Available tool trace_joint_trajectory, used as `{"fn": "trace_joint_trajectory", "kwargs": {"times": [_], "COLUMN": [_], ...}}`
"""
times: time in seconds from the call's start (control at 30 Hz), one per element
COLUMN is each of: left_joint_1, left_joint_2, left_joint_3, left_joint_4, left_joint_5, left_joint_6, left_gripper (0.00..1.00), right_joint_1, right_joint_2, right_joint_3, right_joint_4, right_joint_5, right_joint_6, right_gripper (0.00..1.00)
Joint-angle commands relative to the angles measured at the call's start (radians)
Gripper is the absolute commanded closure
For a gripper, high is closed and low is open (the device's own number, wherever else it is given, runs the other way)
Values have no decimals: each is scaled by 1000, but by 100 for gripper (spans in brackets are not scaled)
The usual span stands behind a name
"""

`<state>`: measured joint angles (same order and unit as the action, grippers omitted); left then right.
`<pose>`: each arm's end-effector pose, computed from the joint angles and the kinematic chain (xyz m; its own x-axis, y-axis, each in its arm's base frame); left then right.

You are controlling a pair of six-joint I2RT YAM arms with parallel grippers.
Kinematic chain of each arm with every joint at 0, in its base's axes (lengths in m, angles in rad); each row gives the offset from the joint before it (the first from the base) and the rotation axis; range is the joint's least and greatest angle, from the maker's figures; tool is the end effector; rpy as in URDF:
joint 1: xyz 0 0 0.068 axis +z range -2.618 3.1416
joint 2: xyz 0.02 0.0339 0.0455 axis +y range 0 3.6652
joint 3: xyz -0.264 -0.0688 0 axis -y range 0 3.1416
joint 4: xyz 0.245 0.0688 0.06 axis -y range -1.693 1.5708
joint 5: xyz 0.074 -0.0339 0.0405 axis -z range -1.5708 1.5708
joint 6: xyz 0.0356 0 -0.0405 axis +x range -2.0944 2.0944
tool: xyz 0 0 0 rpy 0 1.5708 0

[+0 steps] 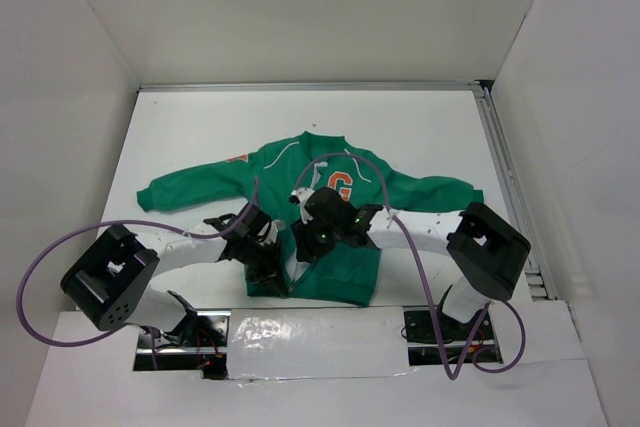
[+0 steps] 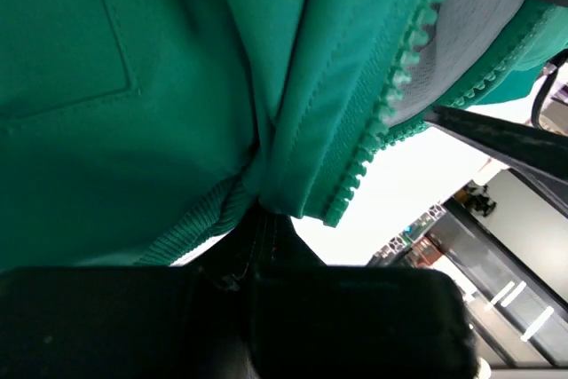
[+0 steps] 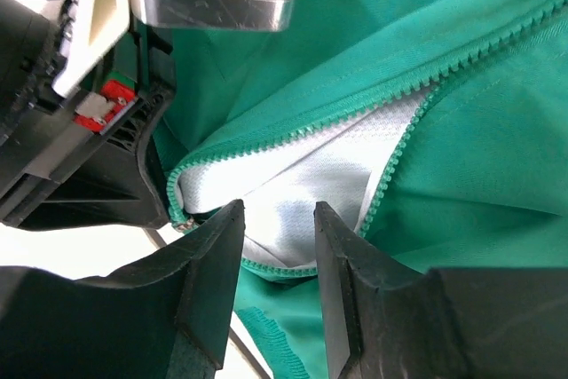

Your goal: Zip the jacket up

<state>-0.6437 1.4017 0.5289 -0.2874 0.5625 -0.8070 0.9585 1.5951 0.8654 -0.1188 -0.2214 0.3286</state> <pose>0.1650 -0.1476 0.1291 -0.9969 -0.0158 0.0771 -0.0607 0.7771 -0.6265 0.1780 0.2671 0.1772 -0.6927 -0.4385 -0.5726 -0.6955 0.6164 0.3693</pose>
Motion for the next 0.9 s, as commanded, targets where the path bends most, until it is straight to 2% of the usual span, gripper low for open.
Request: {"fn": "trace_joint_trajectory", "kwargs": {"times": [0.0,0.17,0.23,0.3,0.57,0.87], "left_joint_1": [-4,-4,-4,-4,-4,-4], "left_joint_2": [31,54,56,54,33,20], "left_joint_3": [-32,-20,-1,25,51,54], "left_joint_4": [-12,-25,-45,-68,-75,-75], "left_joint_5": [14,-10,-35,-64,-79,-88], "left_joint_6": [-15,-24,-27,-31,-6,12], "left_gripper": [100,100,100,100,100,100], "right_joint_1": [13,35,49,72,92,126], "right_joint_2": [-4,-17,-29,-29,6,8], "right_joint_3": [-15,-20,-29,-42,-43,-91], "right_joint_4": [-4,1,10,25,34,177], "right_joint_5": [-16,-101,-128,-110,-17,-33], "right_joint_6": [7,-68,-130,-154,-191,-256], "right_gripper": [55,54,49,47,47,47]}}
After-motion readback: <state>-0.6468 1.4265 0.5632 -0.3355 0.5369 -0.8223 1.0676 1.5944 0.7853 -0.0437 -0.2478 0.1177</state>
